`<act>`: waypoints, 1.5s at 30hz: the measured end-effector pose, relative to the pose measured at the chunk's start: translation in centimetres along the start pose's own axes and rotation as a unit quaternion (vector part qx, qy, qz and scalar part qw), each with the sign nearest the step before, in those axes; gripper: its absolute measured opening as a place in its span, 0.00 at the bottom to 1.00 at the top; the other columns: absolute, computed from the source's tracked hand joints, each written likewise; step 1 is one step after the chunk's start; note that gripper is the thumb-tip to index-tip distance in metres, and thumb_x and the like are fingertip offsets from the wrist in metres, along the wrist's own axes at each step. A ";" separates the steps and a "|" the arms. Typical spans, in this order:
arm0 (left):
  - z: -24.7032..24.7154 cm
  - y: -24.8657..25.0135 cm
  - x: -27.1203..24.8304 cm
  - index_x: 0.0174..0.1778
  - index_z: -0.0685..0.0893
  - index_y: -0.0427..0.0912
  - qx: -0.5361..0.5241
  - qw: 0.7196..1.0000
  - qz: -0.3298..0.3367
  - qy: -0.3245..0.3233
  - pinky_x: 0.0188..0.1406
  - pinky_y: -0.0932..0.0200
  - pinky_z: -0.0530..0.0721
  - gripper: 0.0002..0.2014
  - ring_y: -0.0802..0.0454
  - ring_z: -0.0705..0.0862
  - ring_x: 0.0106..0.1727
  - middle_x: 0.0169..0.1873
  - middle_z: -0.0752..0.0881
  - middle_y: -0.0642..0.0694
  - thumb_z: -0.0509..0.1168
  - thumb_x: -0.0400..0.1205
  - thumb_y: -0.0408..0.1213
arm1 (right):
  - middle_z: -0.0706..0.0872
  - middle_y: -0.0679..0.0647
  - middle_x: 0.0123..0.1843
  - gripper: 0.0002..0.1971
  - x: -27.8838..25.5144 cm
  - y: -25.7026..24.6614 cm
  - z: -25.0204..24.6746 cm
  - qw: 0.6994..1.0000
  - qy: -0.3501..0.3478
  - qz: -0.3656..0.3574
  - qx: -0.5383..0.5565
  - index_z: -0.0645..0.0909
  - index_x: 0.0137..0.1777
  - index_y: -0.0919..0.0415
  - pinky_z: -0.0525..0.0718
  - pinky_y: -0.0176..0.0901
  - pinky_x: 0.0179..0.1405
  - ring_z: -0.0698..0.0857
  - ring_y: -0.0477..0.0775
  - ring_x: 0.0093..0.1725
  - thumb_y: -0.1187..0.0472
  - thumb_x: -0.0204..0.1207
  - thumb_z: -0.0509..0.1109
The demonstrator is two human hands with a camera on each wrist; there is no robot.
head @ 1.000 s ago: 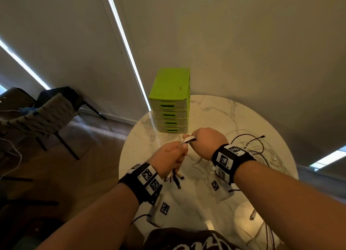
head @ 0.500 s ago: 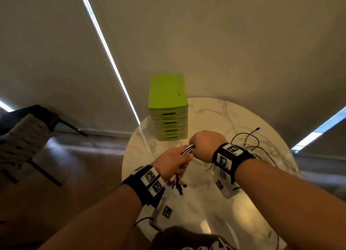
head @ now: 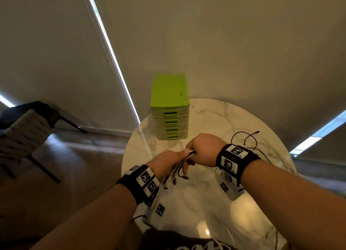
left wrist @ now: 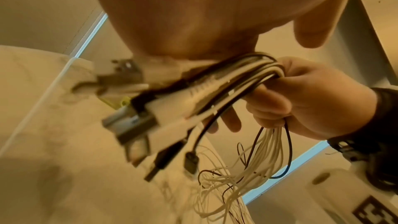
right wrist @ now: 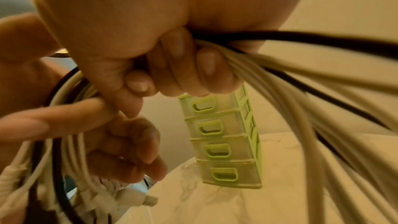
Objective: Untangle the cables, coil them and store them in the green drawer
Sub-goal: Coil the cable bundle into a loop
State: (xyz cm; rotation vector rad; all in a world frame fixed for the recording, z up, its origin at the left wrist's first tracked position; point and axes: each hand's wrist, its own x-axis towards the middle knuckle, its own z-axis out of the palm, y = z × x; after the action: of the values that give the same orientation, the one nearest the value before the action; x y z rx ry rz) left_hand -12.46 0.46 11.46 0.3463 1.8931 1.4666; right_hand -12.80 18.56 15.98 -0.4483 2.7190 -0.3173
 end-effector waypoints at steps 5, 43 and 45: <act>2.4 -0.2 0.4 0.31 0.82 0.40 -0.090 0.994 0.051 -0.019 0.57 0.47 0.86 0.23 0.37 0.92 0.43 0.34 0.90 0.33 0.66 0.81 0.57 | 0.76 0.51 0.29 0.15 -1.7 1.0 -1.3 0.998 0.039 -0.019 -0.035 0.71 0.30 0.54 0.65 0.45 0.25 0.74 0.52 0.30 0.53 0.76 0.69; 2.4 1.5 0.6 0.39 0.79 0.40 -0.321 0.939 0.021 0.123 0.19 0.62 0.67 0.20 0.56 0.61 0.16 0.21 0.64 0.49 0.74 0.79 0.54 | 0.74 0.50 0.29 0.26 -2.8 0.8 4.0 0.901 0.035 -0.028 0.432 0.74 0.34 0.51 0.72 0.49 0.35 0.71 0.52 0.29 0.39 0.89 0.51; 2.8 1.9 0.4 0.52 0.87 0.34 -0.309 0.944 0.014 0.113 0.19 0.62 0.70 0.20 0.57 0.62 0.16 0.18 0.69 0.49 0.70 0.81 0.51 | 0.74 0.50 0.29 0.26 -2.9 0.8 4.0 0.899 0.031 -0.031 0.435 0.75 0.35 0.52 0.72 0.48 0.34 0.71 0.50 0.28 0.39 0.89 0.51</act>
State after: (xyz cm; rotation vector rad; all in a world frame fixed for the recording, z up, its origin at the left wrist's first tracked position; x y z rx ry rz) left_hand -11.25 3.38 12.73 -0.0974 1.4826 2.0920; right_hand -8.89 19.69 13.09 -0.2502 2.2879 -1.4841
